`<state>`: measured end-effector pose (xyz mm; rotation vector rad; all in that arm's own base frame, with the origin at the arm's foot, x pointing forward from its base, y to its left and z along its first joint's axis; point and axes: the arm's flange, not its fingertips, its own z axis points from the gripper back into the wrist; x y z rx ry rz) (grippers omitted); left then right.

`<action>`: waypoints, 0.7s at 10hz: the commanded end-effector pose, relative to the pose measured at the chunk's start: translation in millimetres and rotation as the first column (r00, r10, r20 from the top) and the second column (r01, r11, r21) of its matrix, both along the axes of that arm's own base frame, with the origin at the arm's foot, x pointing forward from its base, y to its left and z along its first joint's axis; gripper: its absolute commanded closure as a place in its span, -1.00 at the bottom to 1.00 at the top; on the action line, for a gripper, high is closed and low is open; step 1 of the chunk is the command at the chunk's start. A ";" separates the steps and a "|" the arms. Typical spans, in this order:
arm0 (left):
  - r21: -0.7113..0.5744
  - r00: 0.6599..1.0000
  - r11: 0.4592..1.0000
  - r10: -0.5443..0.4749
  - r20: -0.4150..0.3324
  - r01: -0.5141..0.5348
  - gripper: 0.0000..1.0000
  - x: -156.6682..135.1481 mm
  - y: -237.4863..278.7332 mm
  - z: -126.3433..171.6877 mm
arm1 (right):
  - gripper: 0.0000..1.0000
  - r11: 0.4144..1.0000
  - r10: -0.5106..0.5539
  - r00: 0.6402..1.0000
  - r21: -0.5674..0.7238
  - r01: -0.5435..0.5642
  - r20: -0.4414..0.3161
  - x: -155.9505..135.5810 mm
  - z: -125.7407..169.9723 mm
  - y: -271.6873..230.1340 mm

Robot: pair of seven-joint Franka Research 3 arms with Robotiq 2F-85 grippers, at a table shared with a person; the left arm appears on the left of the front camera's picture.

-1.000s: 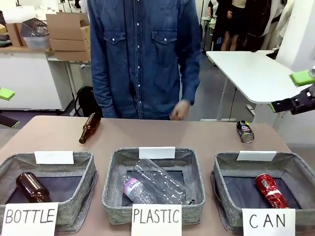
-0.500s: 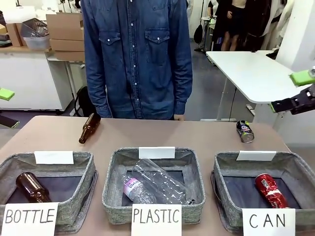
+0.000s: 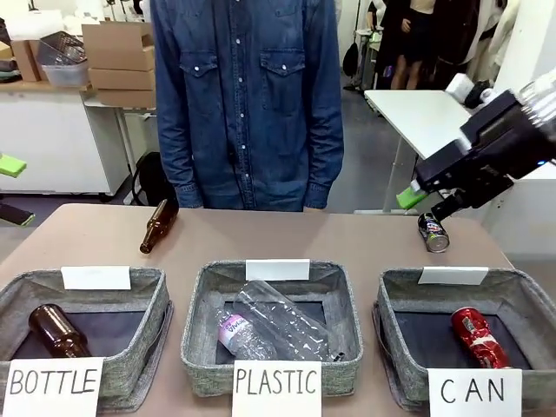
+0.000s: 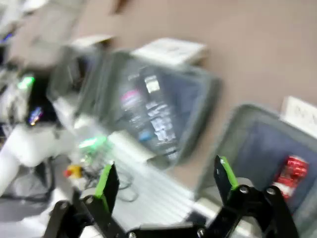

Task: Sort the can waste into the basket.
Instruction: Pick up the can waste from the table and place it in the right Fabric basket.

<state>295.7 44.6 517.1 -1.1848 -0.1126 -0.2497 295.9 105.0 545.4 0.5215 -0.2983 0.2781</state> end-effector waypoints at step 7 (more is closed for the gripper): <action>0.003 1.000 1.000 -0.017 0.011 0.017 -1.00 -2.4 4.4 0.5 | -1.00 0.945 -0.304 0.944 -0.164 0.283 -0.128 68.7 -1.4 -25.4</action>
